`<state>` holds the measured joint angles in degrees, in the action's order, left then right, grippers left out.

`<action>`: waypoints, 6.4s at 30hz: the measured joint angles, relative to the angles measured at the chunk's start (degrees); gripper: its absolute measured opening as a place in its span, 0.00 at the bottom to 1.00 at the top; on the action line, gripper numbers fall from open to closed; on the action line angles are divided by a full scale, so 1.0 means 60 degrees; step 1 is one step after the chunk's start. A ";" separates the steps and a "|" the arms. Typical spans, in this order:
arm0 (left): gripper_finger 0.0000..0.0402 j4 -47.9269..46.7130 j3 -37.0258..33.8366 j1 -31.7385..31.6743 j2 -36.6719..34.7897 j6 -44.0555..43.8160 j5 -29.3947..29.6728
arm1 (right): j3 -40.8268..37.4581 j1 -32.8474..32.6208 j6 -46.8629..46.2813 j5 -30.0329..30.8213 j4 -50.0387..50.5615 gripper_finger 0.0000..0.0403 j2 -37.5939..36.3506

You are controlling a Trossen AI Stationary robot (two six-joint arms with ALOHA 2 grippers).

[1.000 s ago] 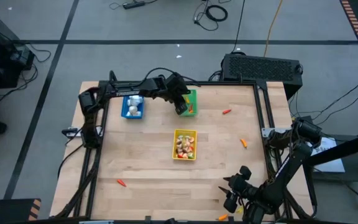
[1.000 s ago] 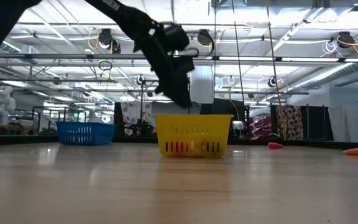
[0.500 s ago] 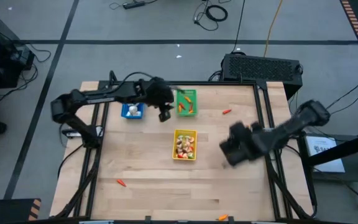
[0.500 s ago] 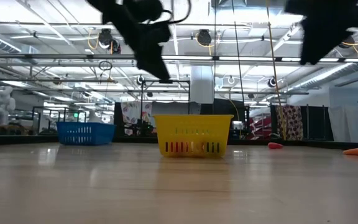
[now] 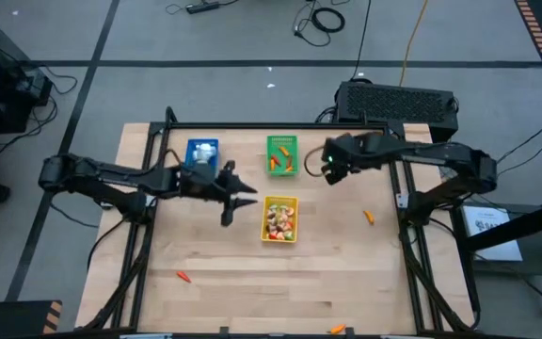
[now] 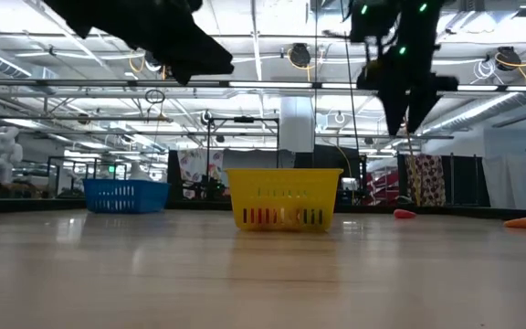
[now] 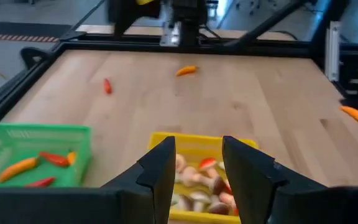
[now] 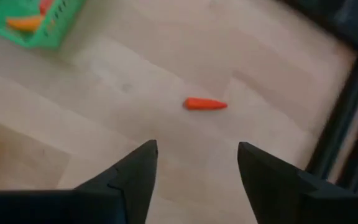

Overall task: Sort produce into baskets
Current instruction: Put the red chili pepper into the green bin

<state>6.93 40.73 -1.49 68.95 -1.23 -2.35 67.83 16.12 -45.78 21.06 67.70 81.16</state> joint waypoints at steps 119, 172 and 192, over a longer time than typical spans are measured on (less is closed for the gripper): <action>0.35 0.1037 -0.0054 0.1197 0.0383 -0.0011 0.1936 | -0.2481 0.3995 1.2017 -0.2914 -0.5715 0.40 0.2849; 0.45 0.4111 0.1731 0.2542 0.5145 0.6842 0.1224 | -0.0918 -0.2521 0.6163 -0.9491 -0.7467 0.02 0.1982; 0.43 0.4291 0.1738 0.2499 0.5403 0.6844 0.1474 | -0.0922 -0.2518 0.6236 -0.9462 -0.8164 0.02 0.1985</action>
<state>32.68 51.16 13.50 101.36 39.83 6.49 62.30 1.02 -8.36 -35.72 18.72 93.08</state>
